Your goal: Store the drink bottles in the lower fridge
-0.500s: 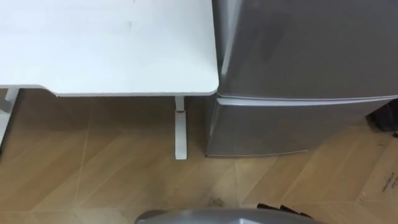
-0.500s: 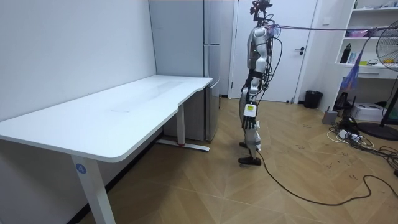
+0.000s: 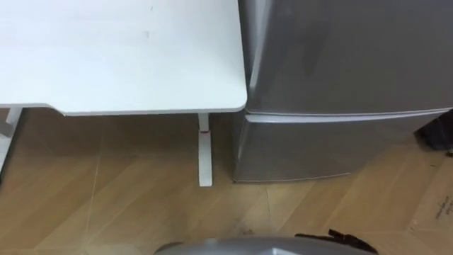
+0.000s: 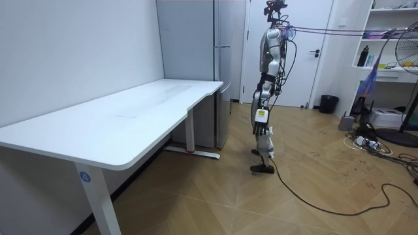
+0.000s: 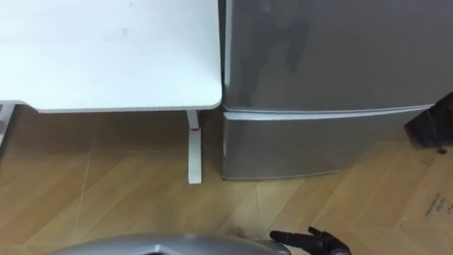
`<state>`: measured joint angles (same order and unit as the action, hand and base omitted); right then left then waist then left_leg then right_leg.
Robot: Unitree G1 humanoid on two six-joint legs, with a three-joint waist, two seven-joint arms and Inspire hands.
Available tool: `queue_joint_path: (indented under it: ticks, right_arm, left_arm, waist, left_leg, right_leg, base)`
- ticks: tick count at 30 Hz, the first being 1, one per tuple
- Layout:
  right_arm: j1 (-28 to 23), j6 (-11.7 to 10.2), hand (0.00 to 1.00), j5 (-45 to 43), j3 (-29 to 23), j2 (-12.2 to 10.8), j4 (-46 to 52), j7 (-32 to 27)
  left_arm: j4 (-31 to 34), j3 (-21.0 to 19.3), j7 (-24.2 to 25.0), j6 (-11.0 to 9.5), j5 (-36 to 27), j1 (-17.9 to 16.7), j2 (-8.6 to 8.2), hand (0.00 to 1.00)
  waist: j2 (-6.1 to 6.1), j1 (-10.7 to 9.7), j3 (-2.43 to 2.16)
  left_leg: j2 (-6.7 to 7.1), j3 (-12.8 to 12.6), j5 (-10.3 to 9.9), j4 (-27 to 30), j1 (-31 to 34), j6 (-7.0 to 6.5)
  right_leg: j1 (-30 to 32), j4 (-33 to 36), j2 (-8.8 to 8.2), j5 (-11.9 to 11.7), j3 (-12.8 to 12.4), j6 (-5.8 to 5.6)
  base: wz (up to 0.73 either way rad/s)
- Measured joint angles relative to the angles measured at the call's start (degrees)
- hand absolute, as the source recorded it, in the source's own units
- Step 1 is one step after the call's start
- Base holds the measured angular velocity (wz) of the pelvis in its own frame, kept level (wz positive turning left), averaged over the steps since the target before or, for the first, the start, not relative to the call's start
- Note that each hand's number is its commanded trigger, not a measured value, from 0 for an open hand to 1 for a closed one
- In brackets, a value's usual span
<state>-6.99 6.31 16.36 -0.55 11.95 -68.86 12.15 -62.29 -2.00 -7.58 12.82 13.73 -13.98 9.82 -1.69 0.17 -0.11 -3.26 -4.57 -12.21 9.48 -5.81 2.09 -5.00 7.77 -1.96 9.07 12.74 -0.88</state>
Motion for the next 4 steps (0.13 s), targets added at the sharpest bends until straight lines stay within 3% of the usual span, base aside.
queue_joint_path:
  ticks: [1,2,4]
  right_arm:
    - [0.4,0.0,0.0,-1.7,0.2,0.0,0.1,-0.9]
    - [0.8,-0.1,0.0,-3.7,0.3,0.0,0.4,-1.6]
    - [1.0,-0.2,0.0,-7.3,0.5,0.0,1.6,-2.5]
  left_arm:
    - [0.0,0.1,0.7,0.1,0.5,0.0,-0.04,0.0]
    - [0.2,0.4,1.4,0.5,1.8,0.2,-0.11,0.0]
    - [0.4,1.1,2.4,1.0,3.0,0.5,-0.1,0.0]
  waist:
    - [-0.36,0.0,0.24]
    - [-0.03,0.0,0.05]
    - [-0.06,0.1,0.1]
  left_leg:
    - [-0.01,0.0,0.0,0.0,0.0,0.0]
    - [-0.01,0.0,0.0,0.1,0.1,0.0]
    - [-0.03,-0.1,0.0,0.1,0.2,0.0]
  right_leg:
    - [0.0,0.0,0.0,0.0,0.0,0.01]
    - [0.2,0.0,0.0,0.0,0.0,0.01]
    - [0.5,0.0,0.01,0.0,-0.1,0.01]
  base:
    - [0.0]
    - [0.0]
    - [0.0]
